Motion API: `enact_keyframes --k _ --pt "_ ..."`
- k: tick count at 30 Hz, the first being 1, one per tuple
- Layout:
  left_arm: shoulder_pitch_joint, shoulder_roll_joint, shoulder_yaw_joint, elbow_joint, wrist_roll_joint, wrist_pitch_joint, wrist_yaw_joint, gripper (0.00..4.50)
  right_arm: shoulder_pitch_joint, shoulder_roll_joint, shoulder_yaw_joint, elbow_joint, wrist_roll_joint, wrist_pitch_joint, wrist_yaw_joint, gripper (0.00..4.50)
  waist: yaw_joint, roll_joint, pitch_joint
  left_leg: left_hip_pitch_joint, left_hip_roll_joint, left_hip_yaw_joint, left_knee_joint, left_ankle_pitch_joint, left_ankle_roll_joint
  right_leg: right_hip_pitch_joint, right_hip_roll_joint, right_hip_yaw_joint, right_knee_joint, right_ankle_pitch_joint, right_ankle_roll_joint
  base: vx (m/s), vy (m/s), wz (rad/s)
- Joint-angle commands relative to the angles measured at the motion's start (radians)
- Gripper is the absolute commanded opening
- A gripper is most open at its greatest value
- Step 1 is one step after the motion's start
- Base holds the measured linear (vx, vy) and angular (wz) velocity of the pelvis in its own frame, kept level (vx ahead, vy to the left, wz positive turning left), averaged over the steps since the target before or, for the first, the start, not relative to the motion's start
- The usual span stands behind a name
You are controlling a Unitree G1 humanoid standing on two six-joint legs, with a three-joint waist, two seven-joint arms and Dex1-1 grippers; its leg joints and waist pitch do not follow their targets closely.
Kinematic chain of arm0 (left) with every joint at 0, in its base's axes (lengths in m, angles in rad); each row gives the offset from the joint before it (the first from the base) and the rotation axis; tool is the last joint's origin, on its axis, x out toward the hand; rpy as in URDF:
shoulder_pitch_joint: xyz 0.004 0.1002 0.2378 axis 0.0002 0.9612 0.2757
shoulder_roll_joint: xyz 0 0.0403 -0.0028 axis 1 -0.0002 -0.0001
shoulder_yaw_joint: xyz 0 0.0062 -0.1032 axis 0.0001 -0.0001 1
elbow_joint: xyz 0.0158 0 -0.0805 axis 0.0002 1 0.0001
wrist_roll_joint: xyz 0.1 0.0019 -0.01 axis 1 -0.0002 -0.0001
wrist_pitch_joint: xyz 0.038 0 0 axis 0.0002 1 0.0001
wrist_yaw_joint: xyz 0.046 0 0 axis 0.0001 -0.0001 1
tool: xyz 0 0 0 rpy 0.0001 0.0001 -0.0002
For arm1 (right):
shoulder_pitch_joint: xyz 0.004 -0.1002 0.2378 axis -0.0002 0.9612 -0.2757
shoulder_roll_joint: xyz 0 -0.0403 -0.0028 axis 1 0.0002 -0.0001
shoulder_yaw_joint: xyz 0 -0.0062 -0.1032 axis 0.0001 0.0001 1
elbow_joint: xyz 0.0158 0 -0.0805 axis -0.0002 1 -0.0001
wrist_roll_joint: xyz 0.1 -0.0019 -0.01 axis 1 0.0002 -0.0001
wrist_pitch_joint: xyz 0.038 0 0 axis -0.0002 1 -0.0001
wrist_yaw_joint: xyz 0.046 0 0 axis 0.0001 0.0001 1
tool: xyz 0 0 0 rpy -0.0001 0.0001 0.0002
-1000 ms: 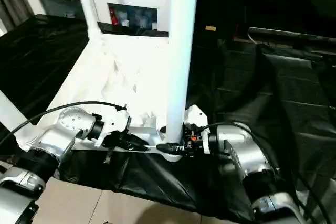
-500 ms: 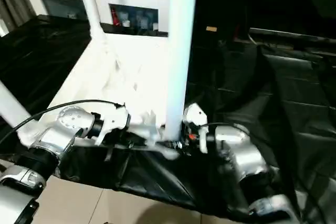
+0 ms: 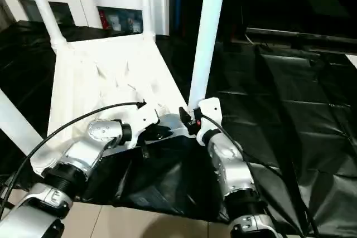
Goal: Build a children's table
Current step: Rotate leg to tighten
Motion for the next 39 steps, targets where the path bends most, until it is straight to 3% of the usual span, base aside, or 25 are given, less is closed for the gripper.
enact_keyframes --k 1,5,6,7,10,11,14,20,26,30,36,39 --pt "0.027 -0.054 -0.069 -0.005 0.004 0.007 -0.018 0.0 0.008 0.033 0.048 0.042 -0.006 0.004 0.008 2.73 0.002 0.006 -0.032 0.002 0.044 -0.025 -0.081 -0.249 0.01 0.03 -0.077 0.048 -0.09 -0.196 -0.207 0.0 0.0 0.0" --pt "0.025 -0.017 -0.066 -0.013 0.0 -0.005 -0.059 0.0 -0.01 -0.018 0.018 0.038 0.041 -0.012 0.108 3.17 0.006 0.007 -0.038 0.0 0.044 -0.023 -0.075 -0.205 0.026 0.036 -0.078 0.051 -0.081 -0.101 -0.225 0.0 0.0 0.0" --pt "0.024 -0.006 -0.067 -0.011 -0.002 -0.015 -0.076 0.0 -0.012 -0.032 0.018 0.031 0.053 -0.006 0.15 3.17 0.007 0.007 -0.041 -0.004 0.042 -0.021 -0.07 -0.153 0.053 0.042 -0.077 0.049 -0.071 -0.003 -0.244 0.0 0.0 0.0" --pt "0.023 0.006 -0.067 -0.01 -0.005 -0.027 -0.097 0.0 -0.011 -0.051 0.024 0.022 0.063 0.002 0.2 3.21 0.007 0.006 -0.041 -0.007 0.043 -0.022 -0.069 -0.139 0.061 0.044 -0.078 0.049 -0.069 0.019 -0.249 0.0 0.0 0.0" --pt "0.023 0.041 -0.066 -0.011 -0.027 -0.052 -0.173 0.0 -0.001 -0.128 0.073 -0.008 0.071 0.015 0.373 3.21 0.01 0.004 -0.042 -0.01 0.04 -0.02 -0.064 -0.111 0.096 0.052 -0.08 0.046 -0.065 0.051 -0.265 0.0 0.0 0.0" --pt "0.024 0.07 -0.07 -0.018 -0.05 -0.086 -0.253 0.0 0.01 -0.183 0.106 -0.037 0.088 0.03 0.507 3.21 0.012 0.004 -0.042 -0.01 0.04 -0.019 -0.061 -0.103 0.114 0.051 -0.08 0.045 -0.065 0.057 -0.269 0.0 0.0 0.0" --pt "0.024 0.103 -0.079 -0.022 -0.065 -0.107 -0.326 0.0 0.021 -0.233 0.139 -0.068 0.119 0.052 0.643 3.21 0.017 0.005 -0.042 -0.008 0.045 -0.019 -0.061 -0.091 0.125 0.05 -0.08 0.045 -0.062 0.068 -0.276 0.0 0.0 0.0" --pt "0.003 0.161 -0.084 0.007 -0.08 -0.151 -0.448 0.0 0.009 -0.313 0.189 -0.085 0.155 0.094 0.866 2.84 0.046 0.006 -0.039 0.004 0.053 -0.012 -0.062 -0.121 0.106 0.04 -0.076 0.041 -0.06 0.013 -0.28 0.0 0.0 0.0" --pt "-0.029 0.191 -0.095 0.061 -0.072 -0.198 -0.512 0.0 -0.014 -0.337 0.25 -0.081 0.142 0.108 0.974 2.42 0.056 0.001 -0.038 0.004 0.05 -0.013 -0.063 -0.132 0.075 0.04 -0.08 0.042 -0.063 -0.041 -0.261 0.0 0.0 0.0" --pt "-0.041 0.194 -0.096 0.077 -0.072 -0.205 -0.52 0.0 -0.019 -0.329 0.262 -0.084 0.145 0.123 0.986 2.35 0.059 0.0 -0.04 0.0 0.049 -0.013 -0.061 -0.103 0.077 0.043 -0.081 0.041 -0.057 0.005 -0.262 0.0 0.0 0.0" --pt "-0.047 0.188 -0.079 0.099 -0.083 -0.207 -0.505 0.0 -0.015 -0.303 0.221 -0.081 0.162 0.146 0.933 2.34 0.06 0.002 -0.039 0.0 0.048 -0.014 -0.062 -0.115 0.072 0.043 -0.081 0.04 -0.06 -0.028 -0.258 0.0 0.0 0.0" --pt "-0.038 0.177 -0.057 0.099 -0.069 -0.176 -0.411 0.0 0.007 -0.267 0.156 -0.08 0.164 0.155 0.774 2.34 0.058 0.006 -0.037 0.003 0.05 -0.014 -0.065 -0.136 0.053 0.039 -0.081 0.042 -0.064 -0.063 -0.251 0.0 0.0 0.0"
